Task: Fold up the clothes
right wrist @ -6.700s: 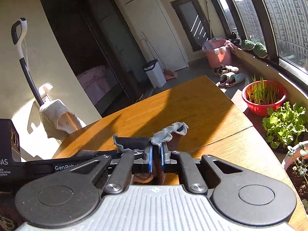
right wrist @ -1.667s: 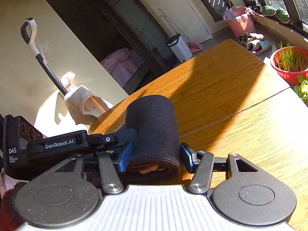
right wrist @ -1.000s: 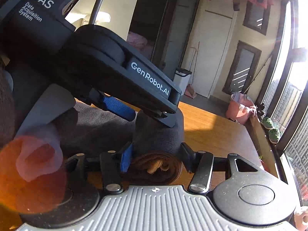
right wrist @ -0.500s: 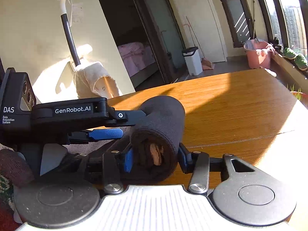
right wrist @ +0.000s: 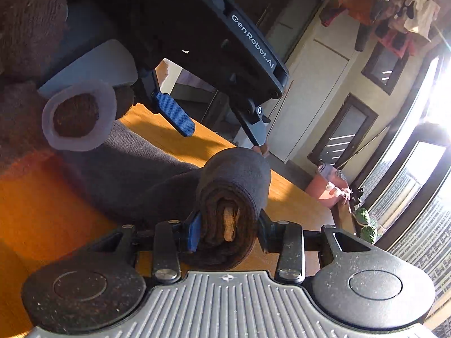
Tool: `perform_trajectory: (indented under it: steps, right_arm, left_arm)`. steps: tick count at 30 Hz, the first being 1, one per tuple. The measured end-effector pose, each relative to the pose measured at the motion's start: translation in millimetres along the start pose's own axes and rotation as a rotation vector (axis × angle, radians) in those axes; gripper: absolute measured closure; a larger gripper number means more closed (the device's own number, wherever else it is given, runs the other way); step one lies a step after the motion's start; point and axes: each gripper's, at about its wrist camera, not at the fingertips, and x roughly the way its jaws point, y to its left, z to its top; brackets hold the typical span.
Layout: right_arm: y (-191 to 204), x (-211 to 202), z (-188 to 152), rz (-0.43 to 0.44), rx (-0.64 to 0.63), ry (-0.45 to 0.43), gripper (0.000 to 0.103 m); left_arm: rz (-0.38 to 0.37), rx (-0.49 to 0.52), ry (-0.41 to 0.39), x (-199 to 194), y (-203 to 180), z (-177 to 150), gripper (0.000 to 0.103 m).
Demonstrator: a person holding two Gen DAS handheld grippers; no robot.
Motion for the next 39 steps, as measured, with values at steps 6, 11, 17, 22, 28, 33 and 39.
perform_trajectory:
  steps: [6, 11, 17, 22, 28, 33, 39]
  right_arm:
    - [-52.7, -11.3, -5.0, 0.258, 0.337, -0.016, 0.045]
    - [-102.2, -4.8, -20.1, 0.366, 0.698, -0.019, 0.041]
    - [-98.2, 26.3, -42.1, 0.325, 0.796, 0.088, 0.030]
    - [-97.7, 20.1, -42.0, 0.328, 0.789, 0.086, 0.030]
    - [-87.9, 17.7, -31.5, 0.357, 0.776, 0.070, 0.030]
    - [-90.6, 31.7, -41.5, 0.446, 0.935, 0.088, 0.030]
    - [-63.5, 23.1, -11.0, 0.399, 0.712, 0.039, 0.055]
  left_arm:
    - [0.135, 0.175, 0.022, 12.8, -12.5, -17.1, 0.020]
    - [0.181, 0.167, 0.031, 9.0, 4.8, -20.9, 0.019]
    - [0.194, 0.157, 0.033, 2.8, 8.9, -21.2, 0.019]
    - [0.190, 0.137, 0.034, -6.9, 12.7, -24.4, 0.018]
    - [0.120, 0.079, -0.023, -28.4, 13.8, -11.3, 0.020]
    - [0.167, 0.123, 0.027, -12.1, 16.8, -21.9, 0.019]
    - [0.154, 0.041, 0.039, -13.0, 34.6, -19.3, 0.016]
